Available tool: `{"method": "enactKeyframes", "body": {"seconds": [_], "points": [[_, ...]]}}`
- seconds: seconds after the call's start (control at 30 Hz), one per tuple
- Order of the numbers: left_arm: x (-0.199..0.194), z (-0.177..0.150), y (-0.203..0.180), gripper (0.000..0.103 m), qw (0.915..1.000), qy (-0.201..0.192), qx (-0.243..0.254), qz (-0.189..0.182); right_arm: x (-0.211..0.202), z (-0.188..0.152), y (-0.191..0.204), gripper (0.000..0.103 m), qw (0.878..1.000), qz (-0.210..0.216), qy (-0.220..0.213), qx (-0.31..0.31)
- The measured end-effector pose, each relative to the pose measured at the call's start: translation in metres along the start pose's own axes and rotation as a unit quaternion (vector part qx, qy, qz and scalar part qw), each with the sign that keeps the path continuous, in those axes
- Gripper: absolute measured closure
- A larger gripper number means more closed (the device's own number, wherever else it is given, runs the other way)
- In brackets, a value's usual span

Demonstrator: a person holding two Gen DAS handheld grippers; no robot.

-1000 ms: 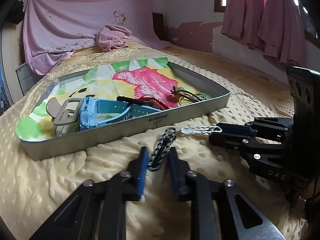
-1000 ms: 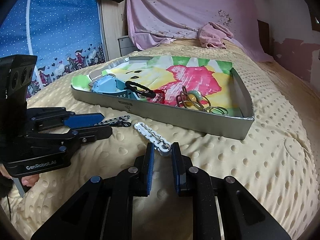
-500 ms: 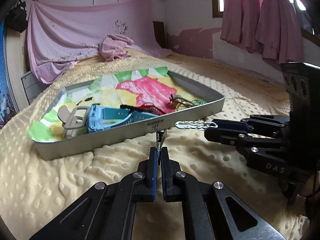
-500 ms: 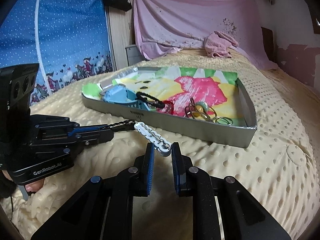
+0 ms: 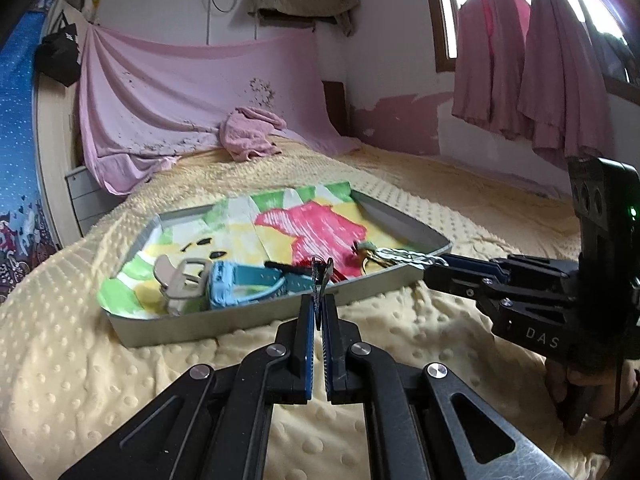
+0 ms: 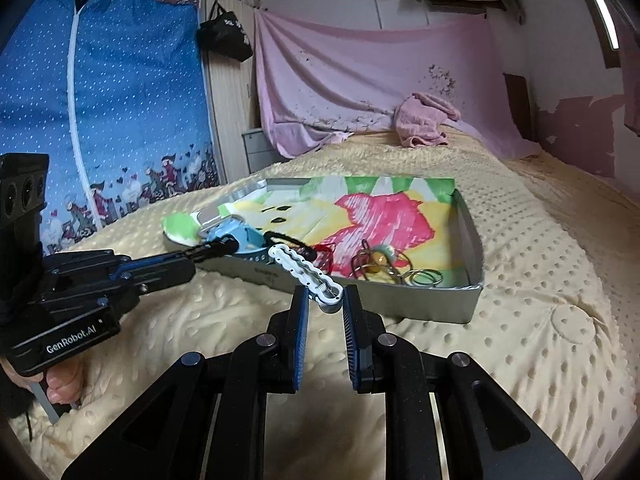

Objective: Organize jewelry
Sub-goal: 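Carry both keychains over the tray and lower them inside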

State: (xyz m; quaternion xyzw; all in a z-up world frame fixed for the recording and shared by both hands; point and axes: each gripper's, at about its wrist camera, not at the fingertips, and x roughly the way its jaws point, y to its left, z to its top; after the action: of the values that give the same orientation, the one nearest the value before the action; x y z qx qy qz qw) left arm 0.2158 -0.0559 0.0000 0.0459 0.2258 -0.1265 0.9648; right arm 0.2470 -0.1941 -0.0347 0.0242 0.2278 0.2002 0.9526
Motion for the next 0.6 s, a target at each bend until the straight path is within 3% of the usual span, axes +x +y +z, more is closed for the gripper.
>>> {"method": "enactKeyframes", "body": {"seconds": [0.27,0.6], "points": [[0.006,0.016,0.014,0.099,0.9986,-0.020,-0.040,0.028,-0.001,0.009,0.003,0.088,1.000,-0.021,-0.017,-0.004],[0.052,0.051,0.034,0.099,0.9938,0.007,-0.103,0.041,0.024,0.033,-0.009,0.088,0.999,-0.032,-0.009,0.020]]}}
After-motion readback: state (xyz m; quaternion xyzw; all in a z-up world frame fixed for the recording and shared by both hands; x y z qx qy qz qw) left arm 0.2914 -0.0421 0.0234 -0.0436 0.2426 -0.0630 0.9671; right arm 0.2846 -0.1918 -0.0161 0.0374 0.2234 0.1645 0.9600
